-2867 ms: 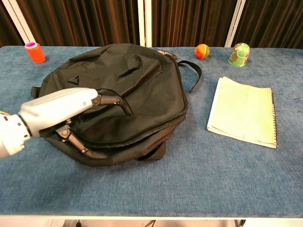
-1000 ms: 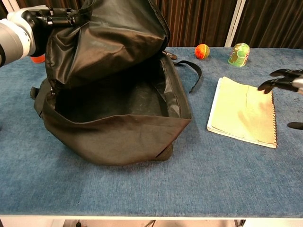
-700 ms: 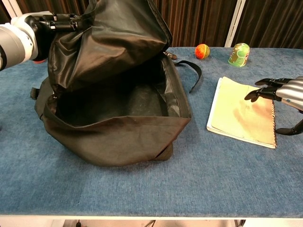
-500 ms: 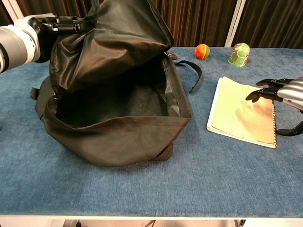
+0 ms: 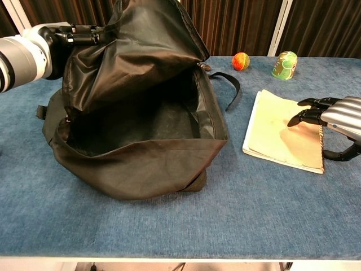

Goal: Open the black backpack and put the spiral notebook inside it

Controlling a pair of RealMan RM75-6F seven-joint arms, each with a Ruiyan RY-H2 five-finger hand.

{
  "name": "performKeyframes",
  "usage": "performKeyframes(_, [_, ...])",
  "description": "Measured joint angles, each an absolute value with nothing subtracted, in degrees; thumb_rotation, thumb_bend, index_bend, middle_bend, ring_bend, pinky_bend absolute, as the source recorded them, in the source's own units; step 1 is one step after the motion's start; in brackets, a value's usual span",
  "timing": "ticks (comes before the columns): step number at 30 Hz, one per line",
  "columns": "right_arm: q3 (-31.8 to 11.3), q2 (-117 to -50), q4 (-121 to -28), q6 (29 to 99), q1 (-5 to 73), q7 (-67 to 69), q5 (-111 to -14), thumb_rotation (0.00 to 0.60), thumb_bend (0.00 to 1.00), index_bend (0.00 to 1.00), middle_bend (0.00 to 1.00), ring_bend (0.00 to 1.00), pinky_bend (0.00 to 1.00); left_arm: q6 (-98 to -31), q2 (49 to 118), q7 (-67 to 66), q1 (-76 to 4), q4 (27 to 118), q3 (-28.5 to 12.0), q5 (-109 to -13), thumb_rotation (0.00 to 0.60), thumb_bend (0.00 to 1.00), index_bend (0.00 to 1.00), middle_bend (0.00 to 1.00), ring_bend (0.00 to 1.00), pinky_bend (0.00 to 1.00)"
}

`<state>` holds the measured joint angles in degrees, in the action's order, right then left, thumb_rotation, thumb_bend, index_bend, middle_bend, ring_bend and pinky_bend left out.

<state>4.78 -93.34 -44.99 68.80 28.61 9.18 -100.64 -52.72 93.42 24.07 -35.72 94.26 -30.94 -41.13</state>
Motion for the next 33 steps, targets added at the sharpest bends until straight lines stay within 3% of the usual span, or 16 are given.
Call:
performKeyframes(12, [3.79,-99.58,-36.63,73.63,28.52,14.10,-99.78,0.600,0.46,0.32,0.32,0.11,0.20,-52.87,93.49,24.42,-35.70,94.89,-30.50,-41.42,0.600,0.52,0.61,0.68,0.61,0.47])
performKeyframes(19, [1.35,-102.77,-33.19,75.83,29.97,17.30,-98.10,0.600,0.48,0.32,0.32,0.12,0.21,-53.03,93.10,24.97,-35.42,95.42,-30.69,-41.71,0.600,0.52,0.61,0.68,0.61,0.47])
performKeyframes(23, [-0.03,-103.57,-33.12,75.32,32.14,17.55,-97.24,0.600,0.49,0.32,0.32,0.12,0.23,-53.08,92.96,25.28,-35.34,95.79,-30.82,-41.94,0.600,0.52,0.61,0.68,0.61,0.47])
performKeyframes(29, [-1.76,-103.93,-35.12,71.62,35.66,15.17,-95.83,0.600,0.58,0.28,0.29,0.12,0.25,-53.37,92.57,25.80,-35.03,96.63,-30.92,-42.51,0.600,0.52,0.61,0.68,0.61,0.47])
performKeyframes(33, [-2.40,-103.66,-38.05,67.78,37.52,11.00,-94.70,0.600,0.57,0.27,0.28,0.12,0.27,-53.35,92.31,26.33,-34.82,97.08,-30.99,-42.86,0.600,0.52,0.61,0.68,0.61,0.47])
